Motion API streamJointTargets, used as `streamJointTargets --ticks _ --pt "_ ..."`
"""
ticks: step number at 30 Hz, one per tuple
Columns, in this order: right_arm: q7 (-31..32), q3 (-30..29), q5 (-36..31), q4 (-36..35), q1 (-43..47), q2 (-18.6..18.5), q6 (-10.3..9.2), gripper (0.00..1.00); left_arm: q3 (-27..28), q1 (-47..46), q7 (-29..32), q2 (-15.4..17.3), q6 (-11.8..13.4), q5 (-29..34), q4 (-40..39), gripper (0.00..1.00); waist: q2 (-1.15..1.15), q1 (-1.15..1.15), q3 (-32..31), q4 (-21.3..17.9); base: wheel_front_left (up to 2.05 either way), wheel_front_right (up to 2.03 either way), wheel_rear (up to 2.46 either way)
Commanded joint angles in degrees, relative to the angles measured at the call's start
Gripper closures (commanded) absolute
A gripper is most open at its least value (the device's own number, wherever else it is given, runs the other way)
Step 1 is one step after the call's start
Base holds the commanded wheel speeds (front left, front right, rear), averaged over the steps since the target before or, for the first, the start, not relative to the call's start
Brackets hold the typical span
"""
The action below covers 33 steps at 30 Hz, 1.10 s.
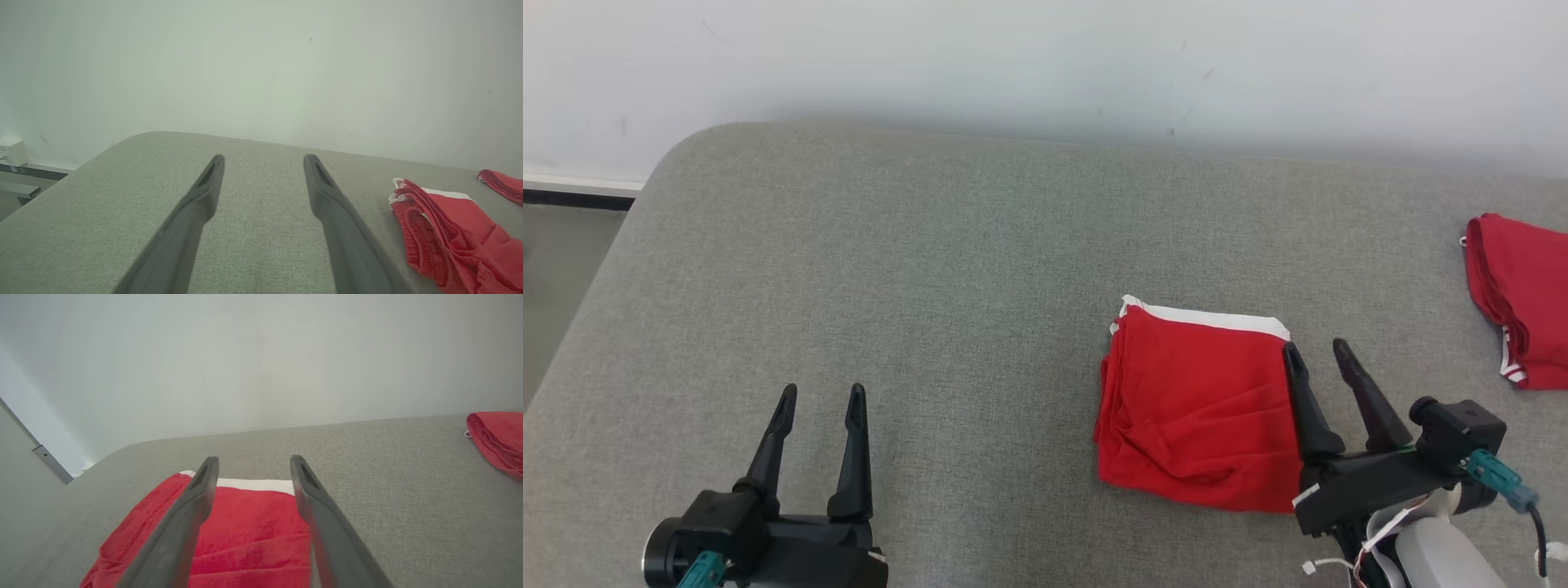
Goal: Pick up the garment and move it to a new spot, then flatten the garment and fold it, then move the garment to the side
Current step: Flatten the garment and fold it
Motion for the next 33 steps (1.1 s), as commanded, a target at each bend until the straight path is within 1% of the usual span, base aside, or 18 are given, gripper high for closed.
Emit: streamJointTargets --ticks 1,5,9,13,19,23,28,30,33 --pt "-0.20 -0.02 -1.01 0.48 0.55 -0.32 -0.16 1.00 -0.08 0.27 -0.18 -0.08 0.12 0.61 -0.04 0.00 0.00 0.00 0.05 0.14 0.00 0.00 0.00" --pt "-0.21 0.79 -3.42 3.63 -0.97 -0.04 -0.16 1.00 -0.36 -0.19 -0.18 -0.03 0.13 0.82 0.25 0.00 0.00 0.00 0.17 0.37 0.00 0.00 0.00" --pt "-0.22 2.24 -5.35 8.28 -2.42 0.57 -0.16 1.00 -0.84 -0.59 -0.18 0.21 0.12 1.12 0.69 0.00 0.00 0.00 0.10 0.89 0.00 0.00 0.00" --pt "-0.21 3.43 -5.86 11.65 -2.62 2.07 -0.16 1.00 -1.65 -1.00 -0.18 0.41 0.13 1.13 1.07 0.00 0.00 0.00 0.01 1.81 0.00 0.00 0.00" --pt "-0.22 6.49 -7.35 13.04 -1.28 5.54 -0.16 1.00 -1.64 -0.76 -0.18 0.51 0.13 1.16 1.24 0.00 0.00 0.00 -0.08 2.75 0.00 0.00 0.00" --pt "-0.23 9.95 -6.79 13.69 -0.52 7.76 -0.16 1.00 -1.84 -0.69 -0.18 0.49 0.13 1.21 1.43 0.00 0.00 0.00 -0.02 3.37 0.00 0.00 0.00" --pt "-0.22 14.18 -5.06 12.83 -0.50 8.81 -0.16 1.00 -2.08 -1.17 -0.18 0.39 0.13 1.07 1.56 0.00 0.00 0.00 0.22 3.91 0.00 0.00 0.00" --pt "-0.23 14.83 -4.44 12.37 -0.67 8.80 -0.16 1.00 -2.09 -1.31 -0.18 0.36 0.13 1.09 1.59 0.00 0.00 0.00 0.30 3.88 0.00 0.00 0.00" --pt "-0.23 14.32 -3.95 10.60 -1.30 8.92 -0.16 1.00 -1.79 -1.19 -0.18 0.31 0.12 1.31 1.33 0.00 0.00 0.00 0.34 3.19 0.00 0.00 0.00"
